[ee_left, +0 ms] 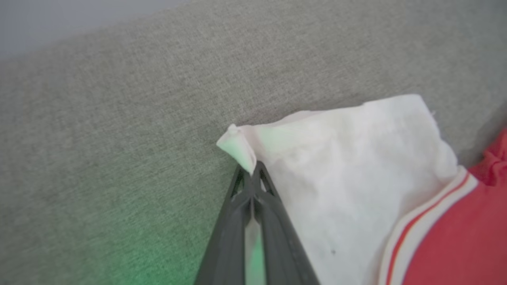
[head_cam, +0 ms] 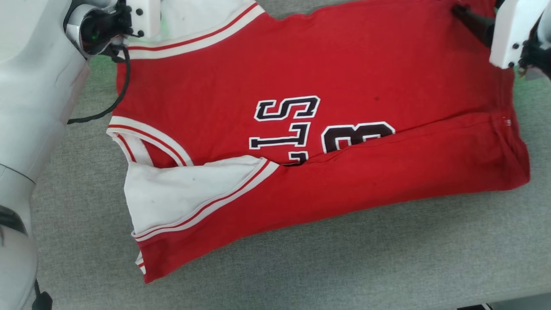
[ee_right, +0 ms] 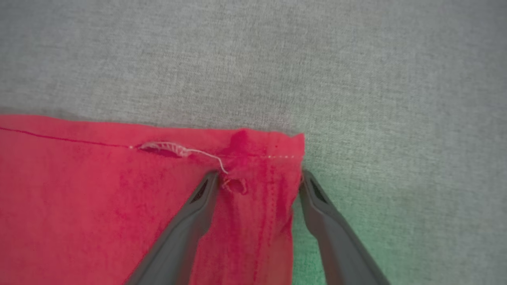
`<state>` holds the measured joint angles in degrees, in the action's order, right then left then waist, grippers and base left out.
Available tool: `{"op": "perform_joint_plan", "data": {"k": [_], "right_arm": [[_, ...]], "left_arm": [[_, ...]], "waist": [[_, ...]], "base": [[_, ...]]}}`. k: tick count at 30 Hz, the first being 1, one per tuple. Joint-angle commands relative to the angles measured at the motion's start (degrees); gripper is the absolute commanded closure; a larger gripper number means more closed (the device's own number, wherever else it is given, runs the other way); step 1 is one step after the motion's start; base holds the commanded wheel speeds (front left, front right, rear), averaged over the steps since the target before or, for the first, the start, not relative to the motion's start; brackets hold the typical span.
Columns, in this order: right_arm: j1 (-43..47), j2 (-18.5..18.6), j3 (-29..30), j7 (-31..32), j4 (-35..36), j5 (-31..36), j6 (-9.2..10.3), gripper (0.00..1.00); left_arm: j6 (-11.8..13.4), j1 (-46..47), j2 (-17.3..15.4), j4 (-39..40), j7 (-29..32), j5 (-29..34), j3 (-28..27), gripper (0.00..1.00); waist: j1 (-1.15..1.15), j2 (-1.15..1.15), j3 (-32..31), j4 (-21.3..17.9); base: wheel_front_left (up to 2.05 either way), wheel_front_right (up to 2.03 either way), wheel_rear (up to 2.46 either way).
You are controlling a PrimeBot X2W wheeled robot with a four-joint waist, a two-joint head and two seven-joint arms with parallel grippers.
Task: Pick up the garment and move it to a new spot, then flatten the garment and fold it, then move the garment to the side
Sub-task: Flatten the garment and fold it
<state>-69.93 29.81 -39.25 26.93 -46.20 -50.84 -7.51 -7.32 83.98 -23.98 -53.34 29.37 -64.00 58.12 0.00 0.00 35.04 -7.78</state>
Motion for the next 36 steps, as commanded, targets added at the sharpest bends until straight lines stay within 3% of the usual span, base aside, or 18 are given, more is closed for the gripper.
{"op": "perform_joint_plan", "data": {"k": [1, 2, 10, 17, 25, 30, 36], "right_arm": [[0.77, -0.62, -1.25, 0.49, -1.08, -0.42, 0.04, 0.57], [0.45, -0.54, -1.15, -0.05, -1.86, -1.02, 0.05, 1.0], [0.19, 1.34, -2.88, -8.99, -0.56, -2.55, 0.07, 1.0], [6.3, 6.12, -5.34, -12.08, 5.03, -5.5, 0.05, 1.0], [18.78, 13.11, -7.36, -12.16, 15.01, -9.25, 0.05, 1.0], [27.03, 17.68, -5.22, -13.55, 20.24, -10.85, 0.05, 1.0], [36.0, 21.04, -1.24, -14.44, 23.65, -12.25, 0.05, 1.0]], "left_arm": [[-0.24, -0.57, 0.29, 0.03, 0.14, -0.39, 0.57, 1.0], [-0.23, -0.37, 0.32, 0.23, 0.02, -0.59, 0.8, 1.0], [-0.2, -2.02, -0.53, 5.24, -5.51, -3.78, 0.98, 1.0], [-0.19, -7.86, -3.07, 15.7, -11.44, -8.34, 1.96, 1.0], [-0.19, -21.96, -12.75, 34.05, -20.83, -12.43, 4.68, 1.0], [-0.2, -33.05, -20.92, 44.87, -27.8, -14.32, 5.43, 1.0], [1.65, -44.81, -26.11, 53.05, -35.52, -16.53, 6.19, 1.0]], "waist": [[0.0, 0.0, 0.44, 0.29], [0.0, 0.0, 0.59, 0.37], [0.0, 0.0, -3.04, 1.5], [0.0, 0.0, -9.9, 4.31], [0.0, 0.0, -17.77, 6.48], [0.0, 0.0, -20.14, 7.0], [0.0, 0.0, -21.15, 7.48]], "base": [[0.0, 0.0, 0.0], [0.0, 0.0, 0.0], [0.0, 0.0, 0.0], [0.0, 0.0, 0.0], [0.0, 0.0, 0.0], [0.0, 0.0, 0.0], [0.0, 0.0, 0.0]]}}
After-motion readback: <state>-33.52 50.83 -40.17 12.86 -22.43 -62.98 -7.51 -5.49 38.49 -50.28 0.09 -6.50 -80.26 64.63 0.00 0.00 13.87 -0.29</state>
